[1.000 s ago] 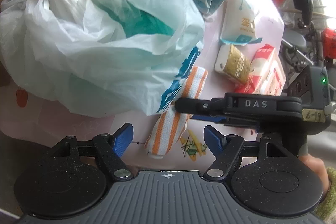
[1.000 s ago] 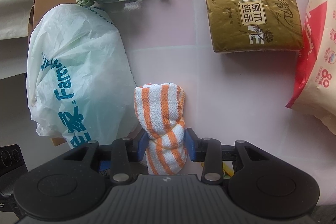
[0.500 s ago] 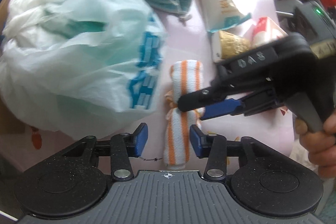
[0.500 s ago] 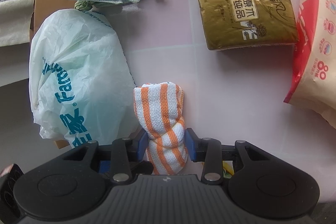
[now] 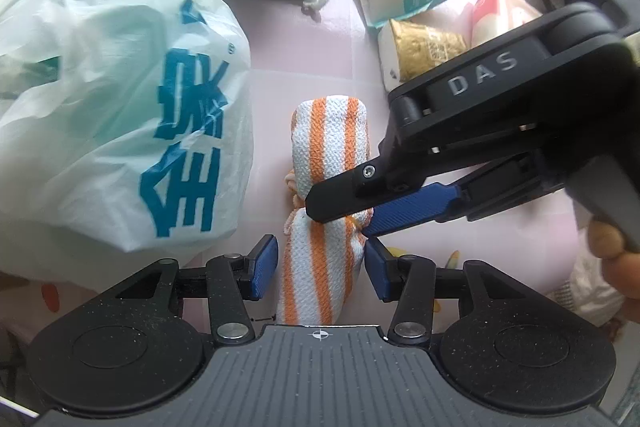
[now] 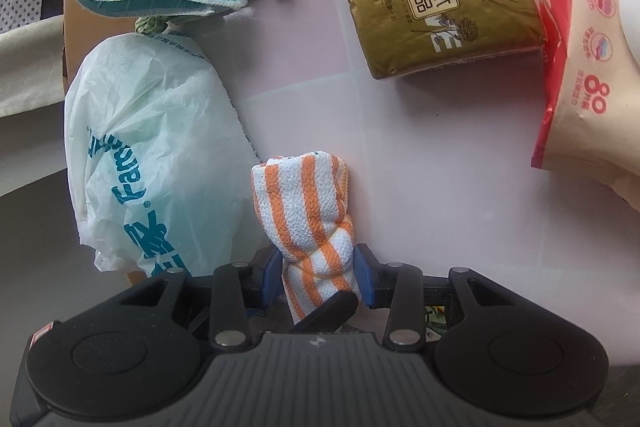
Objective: Organize soft objects
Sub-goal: 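Pass the striped towel roll from the right tool into the left tool, then grasp the gold-wrapped package with the right tool while the left tool holds the towel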
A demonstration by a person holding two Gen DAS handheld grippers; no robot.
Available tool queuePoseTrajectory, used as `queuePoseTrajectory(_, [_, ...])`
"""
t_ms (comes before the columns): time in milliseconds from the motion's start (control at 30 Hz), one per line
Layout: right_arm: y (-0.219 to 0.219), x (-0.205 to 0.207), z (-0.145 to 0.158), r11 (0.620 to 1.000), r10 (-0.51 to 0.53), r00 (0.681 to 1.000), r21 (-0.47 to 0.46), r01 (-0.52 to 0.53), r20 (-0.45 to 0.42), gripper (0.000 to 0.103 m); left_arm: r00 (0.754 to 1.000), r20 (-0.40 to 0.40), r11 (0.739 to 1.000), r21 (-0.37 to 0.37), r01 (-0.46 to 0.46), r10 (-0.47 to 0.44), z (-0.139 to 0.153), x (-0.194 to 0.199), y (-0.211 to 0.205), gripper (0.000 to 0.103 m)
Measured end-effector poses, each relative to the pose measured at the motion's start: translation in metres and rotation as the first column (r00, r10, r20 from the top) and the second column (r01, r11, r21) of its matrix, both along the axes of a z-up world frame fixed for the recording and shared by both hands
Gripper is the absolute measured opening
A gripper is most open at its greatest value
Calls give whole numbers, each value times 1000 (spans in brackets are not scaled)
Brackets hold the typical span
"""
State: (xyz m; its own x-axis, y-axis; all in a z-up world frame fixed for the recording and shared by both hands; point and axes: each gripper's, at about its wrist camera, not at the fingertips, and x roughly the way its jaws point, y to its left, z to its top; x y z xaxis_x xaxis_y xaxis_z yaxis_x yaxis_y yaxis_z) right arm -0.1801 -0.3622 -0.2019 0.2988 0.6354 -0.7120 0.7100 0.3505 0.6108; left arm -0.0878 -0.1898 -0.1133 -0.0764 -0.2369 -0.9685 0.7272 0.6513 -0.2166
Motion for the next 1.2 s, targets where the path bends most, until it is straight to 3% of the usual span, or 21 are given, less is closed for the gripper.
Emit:
queuePoseTrajectory(267, [-8, 4, 11, 999, 33, 998, -2, -33, 55, 15, 1000, -16, 1000, 12, -23, 23, -10, 1, 0, 38])
queuePoseTrajectory(367, [-15, 10, 38, 992, 101, 985, -89, -89, 139, 17, 998, -38, 999, 0, -49, 49, -7, 5, 5, 35])
queuePoseTrajectory(433, [-21, 19, 64, 965, 194, 962, -213, -153, 190, 30, 997, -47, 998, -7, -67, 66, -4, 7, 10, 34])
queuePoseTrajectory(533, [-26, 37, 98, 865, 372, 904, -432, -256, 208, 38, 993, -62, 995, -10, -101, 100, 0, 10, 16, 34])
queuePoseTrajectory(633, [-28, 54, 108, 703, 553, 825, -599, -384, 120, 39, 989, -78, 992, -14, -128, 126, 2, 12, 21, 34])
queuePoseTrajectory(700, [-18, 68, 104, 563, 668, 743, -672, -481, 28, 39, 987, -83, 990, -16, -139, 137, 3, 13, 23, 34])
queuePoseTrajectory(833, [3, 71, 85, 251, 837, 524, -737, -627, -161, 45, 985, -85, 988, -19, -151, 149, 3, 13, 26, 34])
queuePoseTrajectory(900, [12, 71, 69, 141, 869, 437, -728, -671, -233, 45, 984, -89, 987, -21, -159, 156, 4, 13, 27, 33])
queuePoseTrajectory(967, [13, 73, 53, 104, 877, 399, -703, -704, -270, 45, 983, -91, 986, -22, -164, 162, 5, 13, 29, 33])
queuePoseTrajectory(1067, [11, 75, 37, 99, 878, 385, -678, -728, -285, 42, 981, -96, 985, -25, -173, 170, 8, 14, 30, 33])
queuePoseTrajectory(1200, [7, 77, 42, 164, 867, 435, -685, -709, -242, 38, 977, -107, 982, -29, -188, 184, 16, 17, 34, 33])
